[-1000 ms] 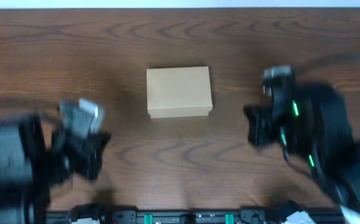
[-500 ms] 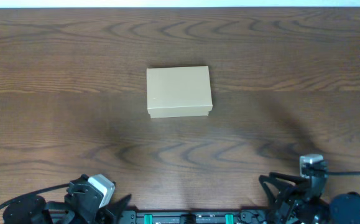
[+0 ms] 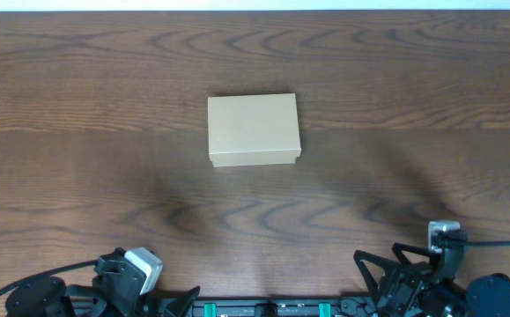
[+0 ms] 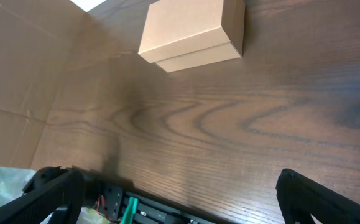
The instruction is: Pack container
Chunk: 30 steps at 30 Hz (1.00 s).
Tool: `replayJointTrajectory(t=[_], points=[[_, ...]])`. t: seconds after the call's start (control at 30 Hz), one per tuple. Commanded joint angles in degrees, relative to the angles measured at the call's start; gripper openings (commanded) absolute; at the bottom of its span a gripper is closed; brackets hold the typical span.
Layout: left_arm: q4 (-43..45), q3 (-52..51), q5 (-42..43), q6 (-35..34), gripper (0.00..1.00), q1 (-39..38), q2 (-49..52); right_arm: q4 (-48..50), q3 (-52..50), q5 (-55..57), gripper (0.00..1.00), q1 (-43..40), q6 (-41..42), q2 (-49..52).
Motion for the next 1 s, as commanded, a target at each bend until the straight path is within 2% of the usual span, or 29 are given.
replayJointTrajectory(t=[0.0,0.17,0.27,0.37,0.5,0.73,0.97], points=[[-0.15,-0.28,0.74,-0.24,0.95,-0.2,-0.22,-0.07,-0.33,0.2,0.99,0.46,0.79,-0.15],[-0.17,-0.28,0.74,-0.22,0.95,-0.2,-0.22,-0.07,-0.33,0.2,0.99,0.46,0.79,-0.15],[0.22,-0.28,-4.0,-0.22,0.96,-0.22,-0.28,-0.07,-0.33,0.2,0.99,0.46,0.79,-0.15],[4.02,-0.37,-4.94,-0.2,0.96,-0.2,-0.39,-0.07,-0.33,0.17,0.99,0.46,0.79,-0.15],[14.6,-2.93,-12.85,-1.07,0.95,-0.11,-1.62,-0.07,-0.33,0.2,0.99,0.46,0.79,-0.15],[34.42,-19.78,-31.06,-19.02,0.95,-0.11,-7.39,-0.07,-0.33,0.2,0.99,0.46,0.79,-0.15],[50.4,-37.94,-36.3,-23.15,0.95,-0.11,-15.93,-0.07,-0.33,0.17,0.99,0.46,0.79,-0.15]])
